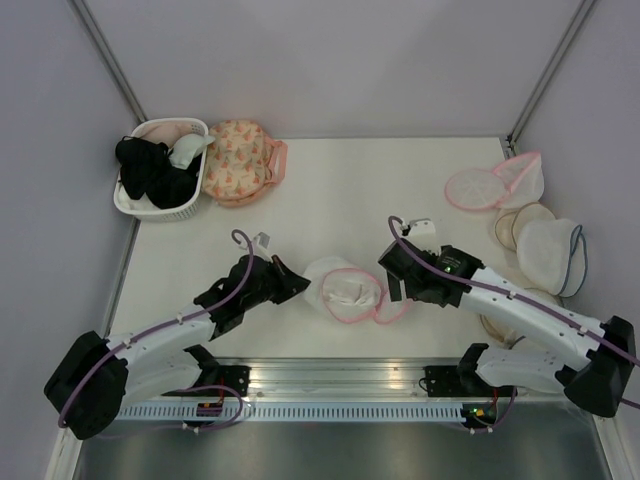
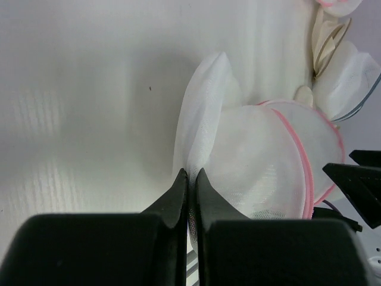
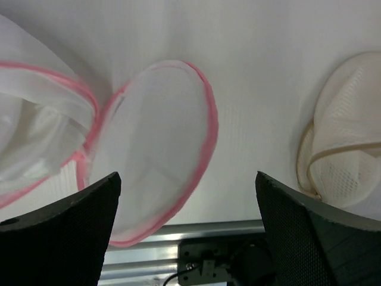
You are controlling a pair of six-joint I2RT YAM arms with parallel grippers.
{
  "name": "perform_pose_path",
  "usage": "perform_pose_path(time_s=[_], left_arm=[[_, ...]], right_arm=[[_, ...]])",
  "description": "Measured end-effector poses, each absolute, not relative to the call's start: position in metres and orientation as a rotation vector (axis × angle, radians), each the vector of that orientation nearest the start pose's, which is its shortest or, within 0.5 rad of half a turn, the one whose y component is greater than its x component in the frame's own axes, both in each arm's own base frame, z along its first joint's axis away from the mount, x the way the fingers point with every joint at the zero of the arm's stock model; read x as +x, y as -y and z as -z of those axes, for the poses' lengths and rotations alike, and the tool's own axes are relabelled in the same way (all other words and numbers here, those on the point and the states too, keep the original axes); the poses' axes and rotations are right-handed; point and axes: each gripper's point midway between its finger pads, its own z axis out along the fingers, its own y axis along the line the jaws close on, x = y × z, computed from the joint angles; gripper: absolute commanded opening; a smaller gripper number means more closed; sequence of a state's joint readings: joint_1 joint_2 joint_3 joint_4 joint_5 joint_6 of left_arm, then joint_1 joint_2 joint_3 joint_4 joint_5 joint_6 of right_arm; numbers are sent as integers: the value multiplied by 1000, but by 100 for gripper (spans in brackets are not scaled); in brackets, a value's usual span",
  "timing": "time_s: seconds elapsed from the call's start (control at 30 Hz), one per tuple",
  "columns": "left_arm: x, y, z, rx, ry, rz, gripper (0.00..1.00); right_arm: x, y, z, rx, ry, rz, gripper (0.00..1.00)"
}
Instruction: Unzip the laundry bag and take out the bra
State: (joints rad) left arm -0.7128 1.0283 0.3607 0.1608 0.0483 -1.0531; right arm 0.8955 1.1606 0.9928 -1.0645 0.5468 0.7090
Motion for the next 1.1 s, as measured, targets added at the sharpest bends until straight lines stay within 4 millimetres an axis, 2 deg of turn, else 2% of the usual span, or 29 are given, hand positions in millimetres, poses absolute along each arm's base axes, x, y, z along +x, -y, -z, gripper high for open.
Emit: perform_pose_path(time_s=[0.17, 0.27, 0.4, 0.5, 0.6, 0.73, 0.97, 1.1], left_arm=[[212, 234, -94, -401, -2238, 1053, 2], [212, 230, -87, -434, -2245, 1036, 2], [208, 227, -74, -481, -2273, 1029, 2], [204, 226, -64, -514, -2293, 1034, 2], [200, 224, -58, -543, -2303, 1042, 2], [198, 226, -59, -552, -2300, 1067, 2], [197, 226, -64, -557, -2282, 1091, 2], [197, 226, -63, -566, -2281, 1095, 2]], right_arm=[[166, -100, -151, -51, -2524, 191, 98], [159, -103, -163, -29, -2499, 59, 98], [159, -133, -169, -18, -2417, -257, 98], [163, -159, -156, -23, -2382, -419, 98], [170, -186, -133, -36, -2388, -514, 96], [174, -214, -106, -43, -2415, -601, 88], [186, -250, -112, -42, -2361, -762, 79], [186, -260, -104, -52, -2387, -785, 74]])
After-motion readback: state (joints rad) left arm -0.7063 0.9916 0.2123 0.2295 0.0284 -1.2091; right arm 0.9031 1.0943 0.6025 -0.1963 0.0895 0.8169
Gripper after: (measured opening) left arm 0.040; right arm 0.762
